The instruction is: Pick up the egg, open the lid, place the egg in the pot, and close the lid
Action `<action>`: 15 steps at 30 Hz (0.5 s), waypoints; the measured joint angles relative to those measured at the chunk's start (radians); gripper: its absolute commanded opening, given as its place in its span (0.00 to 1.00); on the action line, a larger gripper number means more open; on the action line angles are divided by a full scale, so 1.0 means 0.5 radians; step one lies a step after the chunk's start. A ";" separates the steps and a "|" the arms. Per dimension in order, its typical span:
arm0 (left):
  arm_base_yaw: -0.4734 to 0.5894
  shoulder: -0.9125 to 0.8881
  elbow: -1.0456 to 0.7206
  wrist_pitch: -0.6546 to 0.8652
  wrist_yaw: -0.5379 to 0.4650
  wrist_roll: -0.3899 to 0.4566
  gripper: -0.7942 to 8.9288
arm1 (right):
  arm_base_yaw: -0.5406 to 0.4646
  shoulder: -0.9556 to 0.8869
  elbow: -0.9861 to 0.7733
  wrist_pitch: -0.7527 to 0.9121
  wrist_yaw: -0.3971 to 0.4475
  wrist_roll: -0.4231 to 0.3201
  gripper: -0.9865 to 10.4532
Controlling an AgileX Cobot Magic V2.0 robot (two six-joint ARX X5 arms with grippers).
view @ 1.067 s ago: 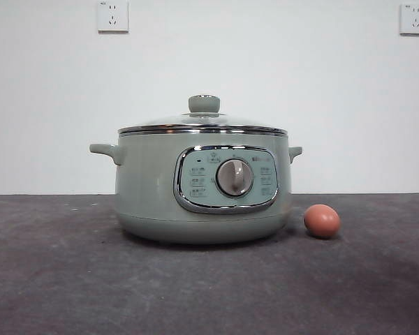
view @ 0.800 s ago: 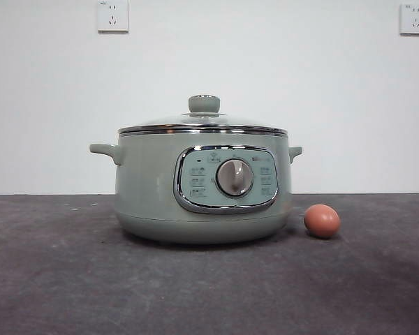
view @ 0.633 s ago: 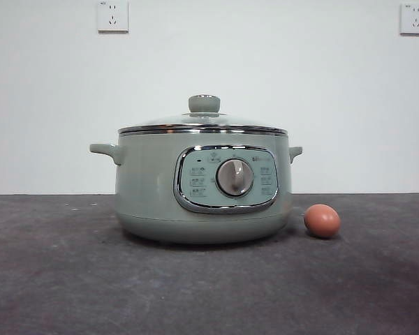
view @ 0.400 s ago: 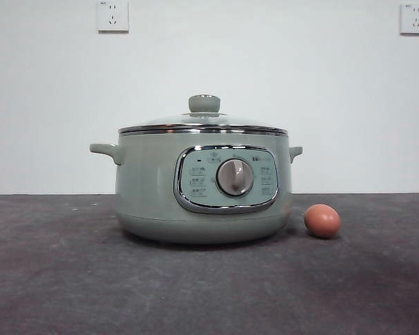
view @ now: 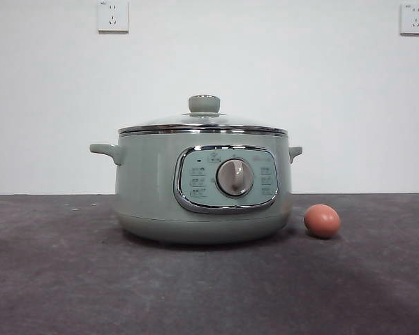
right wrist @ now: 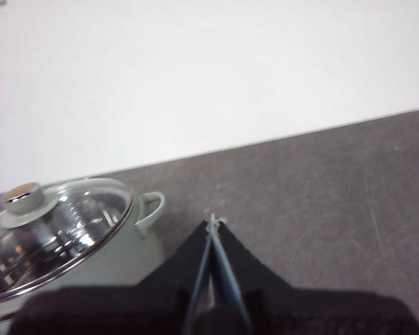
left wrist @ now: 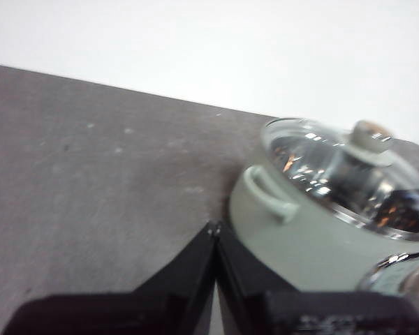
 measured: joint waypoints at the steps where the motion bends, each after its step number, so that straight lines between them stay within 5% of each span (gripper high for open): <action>1: 0.000 0.052 0.073 -0.020 0.022 0.002 0.08 | 0.000 0.063 0.083 -0.061 -0.028 -0.002 0.08; 15: 0.000 0.712 1.120 -0.723 0.340 0.385 0.08 | 0.000 0.874 1.201 -1.005 -0.563 -0.450 0.08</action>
